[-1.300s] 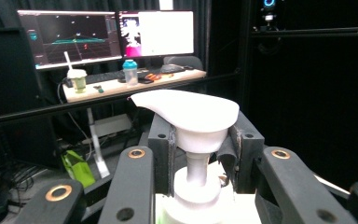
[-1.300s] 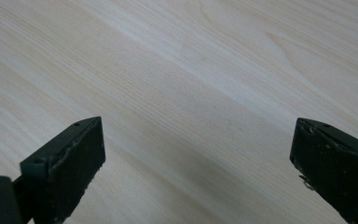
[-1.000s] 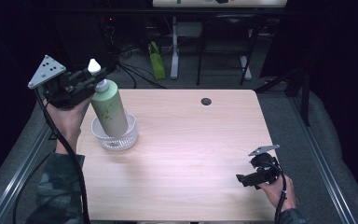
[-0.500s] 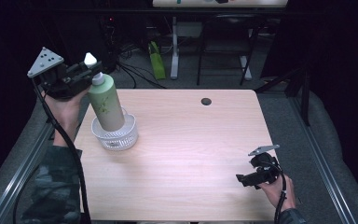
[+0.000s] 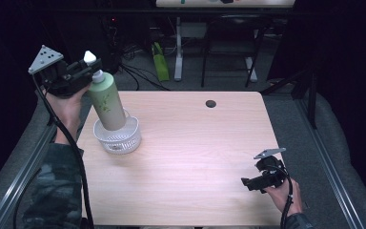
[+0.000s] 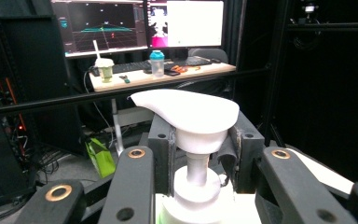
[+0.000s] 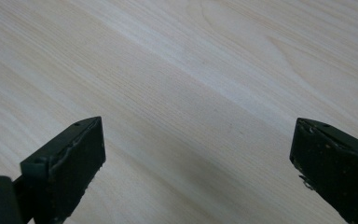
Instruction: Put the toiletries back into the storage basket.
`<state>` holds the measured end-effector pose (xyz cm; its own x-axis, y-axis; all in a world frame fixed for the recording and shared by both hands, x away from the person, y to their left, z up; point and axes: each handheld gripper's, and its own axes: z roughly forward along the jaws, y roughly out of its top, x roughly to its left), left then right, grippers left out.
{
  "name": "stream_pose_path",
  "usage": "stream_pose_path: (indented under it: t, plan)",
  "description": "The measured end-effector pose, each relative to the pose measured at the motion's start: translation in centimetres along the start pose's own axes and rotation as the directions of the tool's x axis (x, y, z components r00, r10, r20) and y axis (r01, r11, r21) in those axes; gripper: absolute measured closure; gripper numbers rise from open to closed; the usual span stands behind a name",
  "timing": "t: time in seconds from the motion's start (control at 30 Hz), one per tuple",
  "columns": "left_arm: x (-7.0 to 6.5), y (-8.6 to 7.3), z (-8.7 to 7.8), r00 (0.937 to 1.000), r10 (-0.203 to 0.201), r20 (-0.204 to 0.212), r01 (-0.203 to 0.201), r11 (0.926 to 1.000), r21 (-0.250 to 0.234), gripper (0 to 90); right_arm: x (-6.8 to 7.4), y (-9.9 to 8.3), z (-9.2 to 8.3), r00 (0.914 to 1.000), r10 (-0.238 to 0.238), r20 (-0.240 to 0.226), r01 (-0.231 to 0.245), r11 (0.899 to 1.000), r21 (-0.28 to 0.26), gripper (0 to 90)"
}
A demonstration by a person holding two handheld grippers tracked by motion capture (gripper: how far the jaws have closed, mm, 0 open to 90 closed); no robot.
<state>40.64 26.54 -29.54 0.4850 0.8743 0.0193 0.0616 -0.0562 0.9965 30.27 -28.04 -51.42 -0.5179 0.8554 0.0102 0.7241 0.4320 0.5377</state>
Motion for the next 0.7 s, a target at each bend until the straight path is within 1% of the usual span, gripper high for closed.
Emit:
stream_pose_path:
  t: [0.17, 0.2, 0.27, 0.53, 0.7]
  plan:
    - [0.4, -0.7, 0.4, 1.0000, -0.004, -0.005, 0.004, 1.0000, -0.004, 67.4, 0.0, 0.0, 0.0, 1.0000, 0.000, -0.001, 0.000, 1.000, 0.000, 2.9]
    - [0.6, -0.9, 0.5, 0.9999, -0.013, -0.008, 0.013, 0.9999, -0.007, 67.4, 0.0, 0.0, 0.0, 1.0000, 0.001, 0.000, -0.001, 1.000, -0.001, 2.9]
    - [0.7, -1.2, 0.5, 0.9998, -0.018, -0.011, 0.018, 0.9998, -0.008, 67.4, 0.0, 0.0, 0.0, 1.0000, 0.002, -0.003, -0.002, 1.000, -0.002, 2.9]
    - [1.4, -2.5, 0.9, 0.9994, -0.029, -0.020, 0.029, 0.9995, 0.011, 67.4, 0.1, 0.0, 0.0, 1.0000, 0.002, -0.003, -0.002, 1.000, -0.001, 2.9]
    - [1.5, -3.4, 1.0, 0.9992, -0.028, -0.029, 0.028, 0.9994, 0.021, 67.4, 0.1, 0.1, -0.1, 1.0000, 0.000, -0.002, 0.000, 1.000, -0.002, 2.8]
